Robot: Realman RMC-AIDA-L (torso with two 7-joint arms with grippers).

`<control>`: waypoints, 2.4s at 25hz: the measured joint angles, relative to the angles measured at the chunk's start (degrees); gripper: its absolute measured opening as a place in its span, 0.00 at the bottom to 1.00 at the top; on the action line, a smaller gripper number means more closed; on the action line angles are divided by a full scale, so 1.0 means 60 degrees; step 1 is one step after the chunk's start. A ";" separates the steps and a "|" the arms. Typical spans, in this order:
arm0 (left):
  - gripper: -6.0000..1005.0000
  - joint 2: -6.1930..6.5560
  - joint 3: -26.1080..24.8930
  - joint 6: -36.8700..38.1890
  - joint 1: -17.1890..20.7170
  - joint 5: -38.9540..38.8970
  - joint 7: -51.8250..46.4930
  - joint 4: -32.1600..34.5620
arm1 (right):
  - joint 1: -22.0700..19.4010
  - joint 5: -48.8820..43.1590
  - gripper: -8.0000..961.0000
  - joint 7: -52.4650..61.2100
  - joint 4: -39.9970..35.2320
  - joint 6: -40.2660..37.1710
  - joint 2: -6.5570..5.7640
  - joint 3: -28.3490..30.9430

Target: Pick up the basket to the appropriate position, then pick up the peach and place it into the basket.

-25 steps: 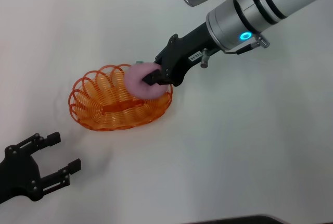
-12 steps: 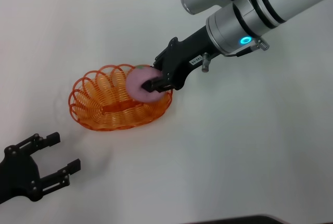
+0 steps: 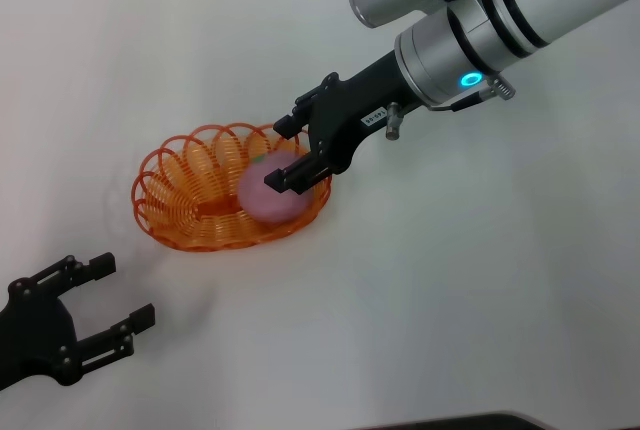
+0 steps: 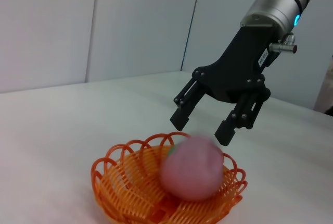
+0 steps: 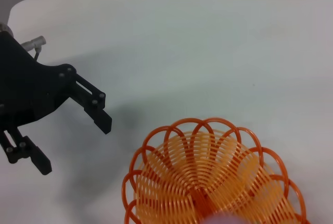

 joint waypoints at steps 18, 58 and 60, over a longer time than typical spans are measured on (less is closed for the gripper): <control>0.79 0.0012 0.0001 0.0044 0.0000 -0.0063 0.0000 -0.0012 | -0.1420 0.0251 0.78 -0.0933 -0.1074 -0.1053 -0.0180 0.2066; 0.79 -0.0001 -0.0001 0.0124 0.0073 0.0005 0.0000 -0.0159 | -0.3642 0.1176 0.78 -0.6911 0.1637 -0.1267 -0.0140 0.4199; 0.79 -0.0001 -0.0001 0.0122 0.0070 0.0005 0.0000 -0.0158 | -0.3642 0.1177 0.78 -0.6911 0.1639 -0.1281 -0.0137 0.4207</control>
